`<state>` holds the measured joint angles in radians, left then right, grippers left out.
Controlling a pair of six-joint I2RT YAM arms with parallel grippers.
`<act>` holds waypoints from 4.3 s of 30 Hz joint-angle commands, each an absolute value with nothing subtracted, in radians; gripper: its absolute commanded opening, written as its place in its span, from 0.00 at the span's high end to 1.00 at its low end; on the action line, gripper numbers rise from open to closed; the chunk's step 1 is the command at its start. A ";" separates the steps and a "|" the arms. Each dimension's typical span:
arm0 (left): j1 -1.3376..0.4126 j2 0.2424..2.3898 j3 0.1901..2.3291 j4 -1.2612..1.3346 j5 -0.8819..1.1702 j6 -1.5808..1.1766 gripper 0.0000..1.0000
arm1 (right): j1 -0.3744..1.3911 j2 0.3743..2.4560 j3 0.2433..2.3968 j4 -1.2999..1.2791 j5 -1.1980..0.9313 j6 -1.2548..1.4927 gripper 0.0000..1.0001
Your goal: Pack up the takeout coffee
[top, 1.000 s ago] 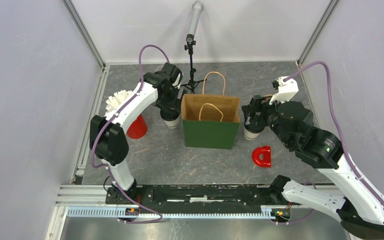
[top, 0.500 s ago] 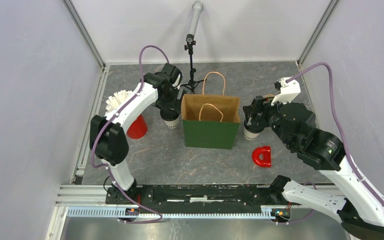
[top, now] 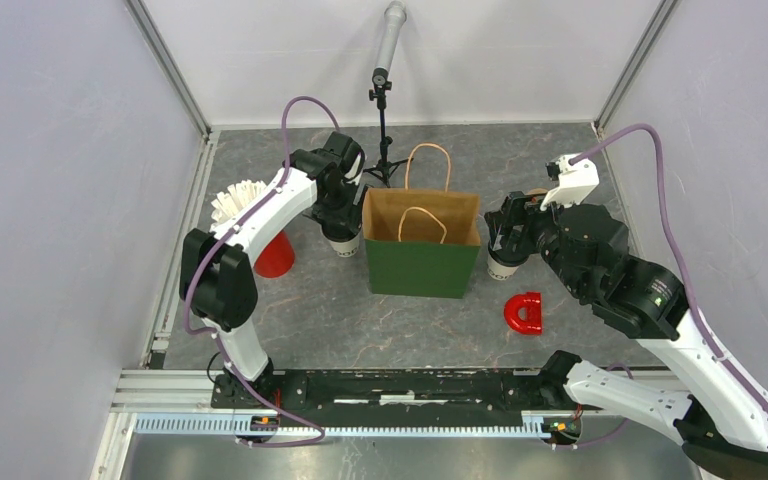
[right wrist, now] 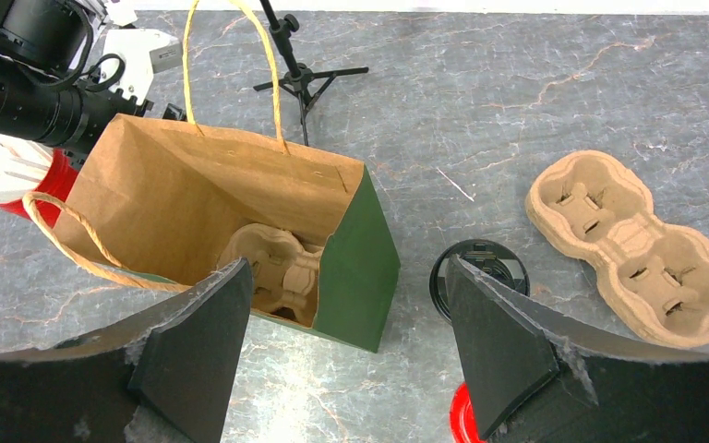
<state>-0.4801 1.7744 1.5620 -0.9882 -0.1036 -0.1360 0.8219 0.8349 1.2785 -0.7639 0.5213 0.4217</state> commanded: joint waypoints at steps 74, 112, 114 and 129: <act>-0.483 1.774 1.740 -1.094 -0.080 -0.046 0.28 | 0.819 0.894 1.228 -0.721 0.465 0.512 0.17; -0.976 1.533 2.187 -1.264 -0.019 0.122 0.30 | 0.687 0.986 1.066 -0.570 0.261 0.337 1.00; -1.006 1.532 2.182 -1.263 -0.009 0.137 0.30 | 0.687 0.943 1.017 -0.556 0.248 0.323 1.00; -1.172 1.508 2.049 -1.234 -0.094 0.249 0.32 | 0.689 0.723 0.825 -0.442 0.182 0.241 1.00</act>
